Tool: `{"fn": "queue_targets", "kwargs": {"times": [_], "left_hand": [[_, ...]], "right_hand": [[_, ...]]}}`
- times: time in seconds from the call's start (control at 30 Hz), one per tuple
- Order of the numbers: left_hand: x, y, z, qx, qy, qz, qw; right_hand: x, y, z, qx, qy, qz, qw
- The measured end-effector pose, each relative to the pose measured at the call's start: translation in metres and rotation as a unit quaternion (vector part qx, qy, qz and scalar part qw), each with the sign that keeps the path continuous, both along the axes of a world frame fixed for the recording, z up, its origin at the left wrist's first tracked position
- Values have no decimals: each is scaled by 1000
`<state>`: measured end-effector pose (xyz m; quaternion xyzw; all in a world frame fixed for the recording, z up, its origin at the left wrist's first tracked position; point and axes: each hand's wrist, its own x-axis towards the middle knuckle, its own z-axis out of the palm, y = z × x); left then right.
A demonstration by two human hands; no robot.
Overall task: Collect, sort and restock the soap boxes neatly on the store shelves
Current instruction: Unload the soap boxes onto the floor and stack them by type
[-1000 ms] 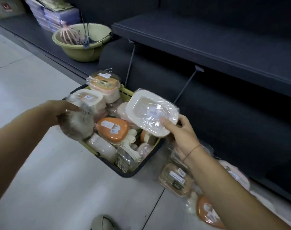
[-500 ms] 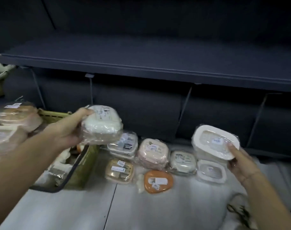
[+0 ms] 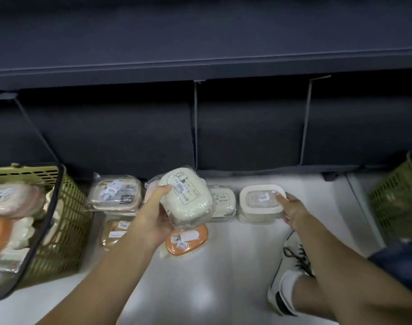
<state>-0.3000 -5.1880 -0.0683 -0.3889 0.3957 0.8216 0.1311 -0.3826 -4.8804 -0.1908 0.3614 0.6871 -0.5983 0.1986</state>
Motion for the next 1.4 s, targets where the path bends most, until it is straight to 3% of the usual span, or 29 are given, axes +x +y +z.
{"fn": "queue_targets", "kwargs": {"times": [0.17,0.23,0.3,0.37,0.43,0.5,0.57,0.63,0.7,0.73,0.8,0.87,0.97,1.03,1.17,1.3,1.4], "left_hand": [[0,16,-7,-5,-34,15,999],[1,23,-11,-9,-42,8,999],[0,29,-16,-9,-42,-5,999],[-1,36,-18,3,-44,-4,999],[-3,45,-20,13,-42,-1,999],[-7,54,-18,16,-38,9,999],[-8,61,-17,-11,-31,3,999],[-5,64,-16,-125,-5,-52,991],[2,56,-21,-311,75,-114,940],[5,46,-26,-431,121,-150,882],[7,21,-45,-634,164,-252,712],[6,-3,-65,-699,121,-392,586],[7,-21,-84,-702,85,-503,497],[8,-24,-92,-707,79,-517,475],[7,-22,-95,-702,73,-507,496],[7,-23,-94,-706,56,-520,478],[7,-25,-92,-703,64,-520,481]], "right_hand": [[-7,-3,-34,198,-71,132,969],[-2,-14,-19,266,-89,130,951],[-1,-26,-2,310,-29,80,947],[-4,-44,24,211,34,14,977],[1,-66,55,-28,8,-2,1000],[12,-84,74,-240,-49,33,969],[23,-94,71,-300,-41,74,950],[28,-94,61,-304,-22,52,951],[24,-91,53,-294,-7,-9,956],[19,-89,51,-264,7,-31,964],[7,-86,48,-181,35,-38,982],[-5,-88,41,-140,54,11,989],[-15,-90,42,-127,51,63,989],[-17,-83,41,-137,45,71,987],[-11,-79,30,-106,10,127,986],[-11,-106,17,-45,38,141,988],[-19,-121,1,84,63,208,973]]}}
